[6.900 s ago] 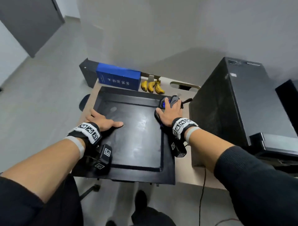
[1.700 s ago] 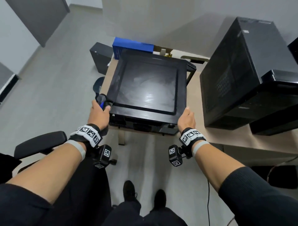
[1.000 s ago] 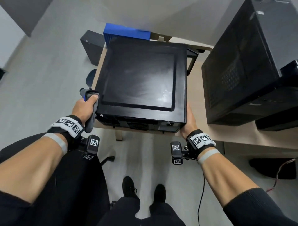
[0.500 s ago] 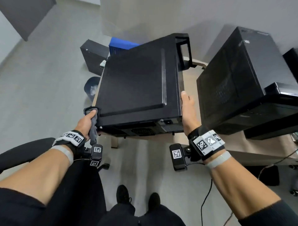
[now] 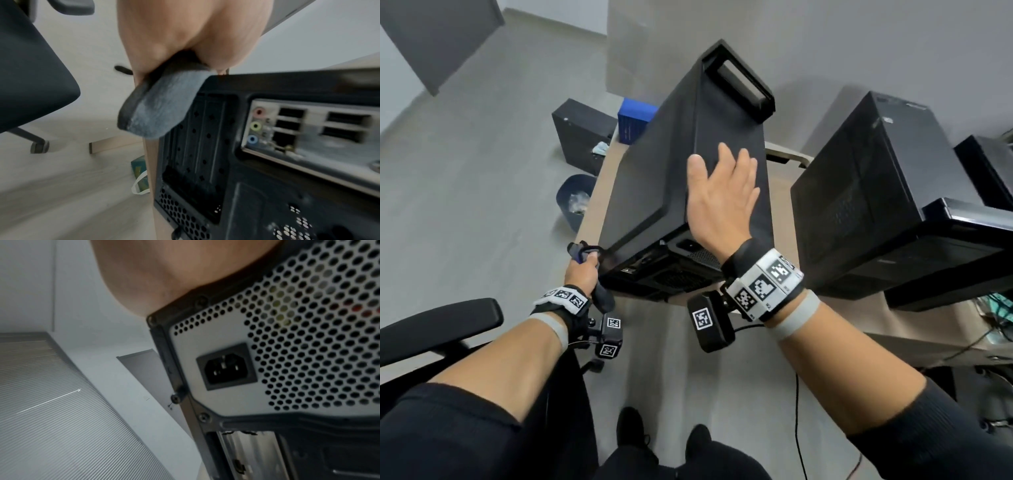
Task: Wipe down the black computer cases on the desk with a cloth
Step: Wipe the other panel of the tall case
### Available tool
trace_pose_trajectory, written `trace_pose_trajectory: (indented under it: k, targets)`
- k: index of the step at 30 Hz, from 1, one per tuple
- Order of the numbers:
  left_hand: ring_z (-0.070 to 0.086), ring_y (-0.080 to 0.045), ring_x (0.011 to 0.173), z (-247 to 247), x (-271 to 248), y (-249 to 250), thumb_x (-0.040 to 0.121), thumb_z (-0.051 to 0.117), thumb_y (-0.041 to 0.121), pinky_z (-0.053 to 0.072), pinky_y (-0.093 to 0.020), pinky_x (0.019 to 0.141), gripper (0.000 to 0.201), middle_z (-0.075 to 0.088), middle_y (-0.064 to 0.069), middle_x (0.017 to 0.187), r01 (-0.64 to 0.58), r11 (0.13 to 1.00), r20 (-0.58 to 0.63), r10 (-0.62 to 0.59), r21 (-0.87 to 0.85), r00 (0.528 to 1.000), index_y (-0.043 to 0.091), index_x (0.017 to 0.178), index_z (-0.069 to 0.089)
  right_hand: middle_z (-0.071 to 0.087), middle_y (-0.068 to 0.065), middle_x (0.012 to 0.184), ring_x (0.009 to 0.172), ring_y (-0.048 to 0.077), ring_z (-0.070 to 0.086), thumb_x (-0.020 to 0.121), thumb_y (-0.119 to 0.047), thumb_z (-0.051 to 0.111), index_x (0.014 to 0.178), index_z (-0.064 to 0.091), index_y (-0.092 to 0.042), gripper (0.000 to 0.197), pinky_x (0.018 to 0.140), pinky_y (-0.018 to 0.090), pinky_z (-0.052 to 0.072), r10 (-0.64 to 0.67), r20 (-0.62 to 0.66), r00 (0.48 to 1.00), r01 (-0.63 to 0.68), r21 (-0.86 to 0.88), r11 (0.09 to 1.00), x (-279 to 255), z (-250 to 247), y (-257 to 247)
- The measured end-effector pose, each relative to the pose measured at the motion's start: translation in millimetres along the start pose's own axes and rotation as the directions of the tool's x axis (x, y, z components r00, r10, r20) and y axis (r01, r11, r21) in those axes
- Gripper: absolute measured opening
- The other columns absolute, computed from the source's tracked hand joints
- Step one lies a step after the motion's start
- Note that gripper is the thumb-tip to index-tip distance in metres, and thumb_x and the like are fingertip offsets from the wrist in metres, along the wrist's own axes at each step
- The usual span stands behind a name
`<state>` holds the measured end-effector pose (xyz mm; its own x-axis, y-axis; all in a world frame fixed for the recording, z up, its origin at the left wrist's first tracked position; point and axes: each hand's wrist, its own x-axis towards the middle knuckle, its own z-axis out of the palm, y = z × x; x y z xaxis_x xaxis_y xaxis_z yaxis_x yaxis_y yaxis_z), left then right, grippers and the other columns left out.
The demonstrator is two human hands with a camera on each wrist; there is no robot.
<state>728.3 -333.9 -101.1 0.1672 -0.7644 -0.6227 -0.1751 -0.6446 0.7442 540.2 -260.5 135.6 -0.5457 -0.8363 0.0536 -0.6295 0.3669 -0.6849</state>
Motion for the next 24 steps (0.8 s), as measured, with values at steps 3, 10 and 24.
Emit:
trace_pose_trajectory:
  k: [3, 10, 24]
  targets:
    - [0.062, -0.034, 0.118, -6.4, 11.2, -7.2, 0.081, 0.067, 0.052, 0.045, -0.048, 0.108, 0.065, 0.066, -0.018, 0.125, -0.081, 0.992, 0.024, 0.084, -0.093, 0.996, 0.009, 0.128, 0.06, -0.004, 0.01, 0.167, 0.152, 0.023, -0.017, 0.102, -0.057, 0.028, 0.157, 0.017, -0.016, 0.069, 0.122, 0.053, -0.009, -0.134, 0.055, 0.989, 0.137, -0.059, 0.989, -6.0, 17.3, -14.5]
    - [0.069, -0.029, 0.107, -24.0, -38.0, 44.0, 0.083, 0.07, 0.05, 0.056, -0.046, 0.094, 0.061, 0.071, -0.012, 0.116, -0.123, 0.926, 0.159, 0.19, -0.357, 0.969, 0.009, 0.127, 0.059, -0.009, 0.013, 0.166, 0.151, 0.026, -0.023, 0.099, -0.064, 0.021, 0.158, 0.012, -0.019, 0.075, 0.121, 0.053, -0.012, -0.287, 0.135, 0.949, 0.313, -0.269, 0.911, -11.7, 47.0, -38.5]
    - [0.076, -0.018, 0.076, -30.8, -93.6, 97.8, 0.104, 0.052, 0.025, 0.057, -0.026, 0.056, 0.023, 0.077, -0.008, 0.085, -0.081, 0.869, 0.269, 0.237, -0.488, 0.934, 0.008, 0.111, 0.066, -0.01, 0.013, 0.166, 0.151, 0.028, -0.021, 0.099, -0.063, 0.026, 0.158, 0.016, -0.019, 0.075, 0.119, 0.056, -0.014, -0.446, 0.223, 0.867, 0.499, -0.38, 0.779, -21.1, 79.8, -49.6]
